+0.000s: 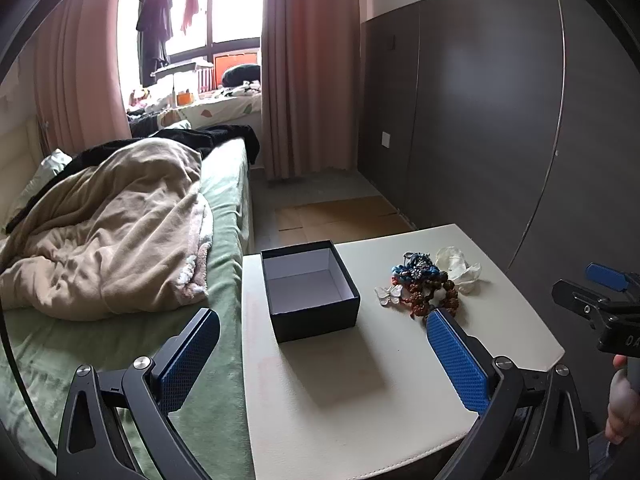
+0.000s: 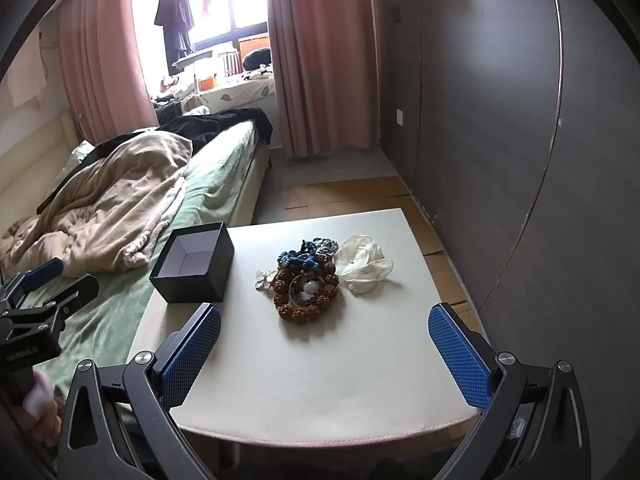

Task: Organize jewelry
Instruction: 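Move the left tool toward the jewelry pile on the table, then close the left tool on the blue beaded strand in the pile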

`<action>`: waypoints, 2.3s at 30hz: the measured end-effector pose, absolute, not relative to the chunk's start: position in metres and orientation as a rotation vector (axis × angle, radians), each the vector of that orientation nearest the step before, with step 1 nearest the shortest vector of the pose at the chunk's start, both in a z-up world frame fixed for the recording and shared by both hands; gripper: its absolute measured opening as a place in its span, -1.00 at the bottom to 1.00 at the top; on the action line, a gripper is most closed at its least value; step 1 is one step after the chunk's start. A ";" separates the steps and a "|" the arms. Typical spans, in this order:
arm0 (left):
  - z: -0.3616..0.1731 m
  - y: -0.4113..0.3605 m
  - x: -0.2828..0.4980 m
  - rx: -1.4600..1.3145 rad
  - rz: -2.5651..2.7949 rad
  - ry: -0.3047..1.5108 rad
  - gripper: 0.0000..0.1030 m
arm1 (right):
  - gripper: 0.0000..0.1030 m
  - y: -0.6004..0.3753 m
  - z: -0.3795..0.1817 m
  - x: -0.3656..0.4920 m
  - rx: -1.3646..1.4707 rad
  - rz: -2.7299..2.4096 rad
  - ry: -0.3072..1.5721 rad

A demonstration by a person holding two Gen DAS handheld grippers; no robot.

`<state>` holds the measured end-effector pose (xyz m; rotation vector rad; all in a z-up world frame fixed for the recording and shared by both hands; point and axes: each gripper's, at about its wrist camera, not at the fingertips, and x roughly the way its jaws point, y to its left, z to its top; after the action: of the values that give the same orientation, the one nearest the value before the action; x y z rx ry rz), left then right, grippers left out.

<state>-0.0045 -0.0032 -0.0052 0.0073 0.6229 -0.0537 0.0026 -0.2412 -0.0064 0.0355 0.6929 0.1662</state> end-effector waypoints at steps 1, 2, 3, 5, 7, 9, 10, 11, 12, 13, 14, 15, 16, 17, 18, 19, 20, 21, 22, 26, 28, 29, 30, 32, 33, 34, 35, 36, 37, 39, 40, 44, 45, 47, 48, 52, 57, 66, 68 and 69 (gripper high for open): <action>-0.005 -0.003 -0.005 0.005 -0.055 0.622 1.00 | 1.00 -0.242 -0.006 0.002 0.036 0.166 0.691; -0.005 -0.003 -0.004 0.003 -0.057 0.622 1.00 | 1.00 -0.242 -0.006 0.002 0.037 0.166 0.690; -0.005 -0.003 -0.005 0.002 -0.059 0.620 0.99 | 1.00 -0.242 -0.006 0.002 0.038 0.166 0.689; -0.005 -0.004 -0.005 0.007 -0.061 0.617 0.99 | 1.00 -0.243 -0.006 0.002 0.041 0.166 0.691; -0.005 -0.005 -0.005 0.011 -0.063 0.613 0.99 | 1.00 -0.243 -0.006 0.002 0.038 0.163 0.694; -0.005 -0.005 -0.005 0.009 -0.068 0.614 0.98 | 1.00 -0.242 -0.007 0.003 0.028 0.152 0.702; -0.006 -0.005 -0.004 0.004 -0.072 0.617 0.98 | 1.00 -0.242 -0.007 0.003 0.026 0.150 0.702; -0.006 -0.005 -0.004 0.002 -0.072 0.618 0.98 | 1.00 -0.243 -0.008 0.003 0.025 0.149 0.702; -0.006 -0.005 -0.004 0.003 -0.070 0.617 0.98 | 1.00 -0.243 -0.008 0.003 0.025 0.148 0.703; -0.006 -0.006 -0.004 0.006 -0.067 0.616 0.98 | 1.00 -0.243 -0.008 0.003 0.026 0.149 0.703; -0.006 -0.006 -0.003 0.008 -0.066 0.616 0.98 | 1.00 -0.243 -0.007 0.003 0.026 0.148 0.702; -0.006 -0.006 -0.003 0.007 -0.066 0.616 0.98 | 1.00 -0.243 -0.007 0.003 0.026 0.148 0.702; -0.006 -0.006 -0.003 0.005 -0.068 0.616 0.98 | 1.00 -0.243 -0.007 0.003 0.025 0.148 0.702; -0.006 -0.006 -0.003 0.000 -0.072 0.614 0.98 | 1.00 -0.243 -0.008 0.003 0.025 0.149 0.702; -0.006 -0.006 -0.003 -0.007 -0.075 0.611 0.98 | 1.00 -0.243 -0.008 0.003 0.026 0.149 0.703; -0.005 -0.006 -0.003 -0.011 -0.078 0.607 0.98 | 1.00 -0.243 -0.008 0.003 0.027 0.150 0.703; -0.005 -0.006 -0.003 -0.013 -0.081 0.604 0.98 | 1.00 -0.244 -0.008 0.004 0.030 0.151 0.704; -0.005 -0.006 -0.002 -0.014 -0.082 0.601 0.98 | 1.00 -0.245 -0.009 0.005 0.034 0.152 0.705; -0.006 -0.007 -0.002 -0.015 -0.083 0.599 0.98 | 1.00 -0.247 -0.010 0.006 0.039 0.151 0.704; -0.008 -0.009 0.007 -0.046 -0.108 0.610 0.98 | 1.00 -0.254 -0.017 0.015 0.052 0.135 0.720; -0.009 -0.011 0.011 -0.059 -0.120 0.612 0.98 | 1.00 -0.258 -0.018 0.018 0.068 0.132 0.734; -0.010 -0.013 0.014 -0.060 -0.123 0.610 0.98 | 1.00 -0.260 -0.018 0.019 0.075 0.136 0.732; -0.011 -0.015 0.017 -0.059 -0.126 0.609 0.98 | 1.00 -0.262 -0.018 0.019 0.082 0.140 0.724; -0.014 -0.021 0.024 -0.053 -0.128 0.616 0.98 | 1.00 -0.267 -0.019 0.022 0.091 0.131 0.721; -0.016 -0.023 0.028 -0.051 -0.132 0.624 0.98 | 1.00 -0.270 -0.020 0.024 0.102 0.130 0.723; -0.019 -0.026 0.033 -0.051 -0.140 0.631 0.98 | 1.00 -0.275 -0.023 0.027 0.119 0.132 0.725; -0.021 -0.028 0.037 -0.052 -0.149 0.637 0.98 | 1.00 -0.279 -0.026 0.030 0.138 0.124 0.733; -0.024 -0.031 0.043 -0.050 -0.159 0.645 0.98 | 1.00 -0.283 -0.028 0.033 0.150 0.114 0.740; -0.026 -0.033 0.046 -0.050 -0.163 0.651 0.98 | 1.00 -0.287 -0.032 0.037 0.163 0.102 0.748; -0.032 -0.036 0.055 -0.055 -0.171 0.666 0.98 | 1.00 -0.296 -0.037 0.044 0.184 0.082 0.765; -0.033 -0.037 0.058 -0.061 -0.178 0.672 0.97 | 1.00 -0.298 -0.038 0.045 0.190 0.078 0.767; -0.042 -0.047 0.074 -0.065 -0.211 0.708 0.82 | 1.00 -0.308 -0.043 0.057 0.198 0.052 0.775; -0.045 -0.051 0.078 -0.056 -0.216 0.718 0.75 | 1.00 -0.311 -0.044 0.061 0.205 0.049 0.781; -0.049 -0.059 0.086 -0.042 -0.230 0.735 0.62 | 1.00 -0.316 -0.046 0.067 0.219 0.041 0.791; -0.052 -0.064 0.091 -0.034 -0.242 0.747 0.57 | 1.00 -0.318 -0.047 0.070 0.225 0.036 0.801; -0.062 -0.079 0.105 -0.016 -0.284 0.782 0.40 | 1.00 -0.328 -0.049 0.079 0.247 0.035 0.809; -0.075 -0.096 0.131 -0.009 -0.330 0.829 0.19 | 1.00 -0.339 -0.056 0.090 0.283 0.035 0.819; -0.100 -0.121 0.169 0.020 -0.363 0.897 0.09 | 0.98 -0.359 -0.075 0.113 0.384 0.033 0.866; -0.104 -0.126 0.173 0.026 -0.369 0.908 0.09 | 0.98 -0.362 -0.078 0.116 0.398 0.036 0.874; -0.106 -0.128 0.176 0.025 -0.373 0.914 0.09 | 0.97 -0.363 -0.079 0.117 0.403 0.036 0.876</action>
<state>0.1762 -0.1277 -0.1059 0.0254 0.9137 -0.3731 0.1166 -0.3634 -0.0786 0.4033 0.8755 0.0363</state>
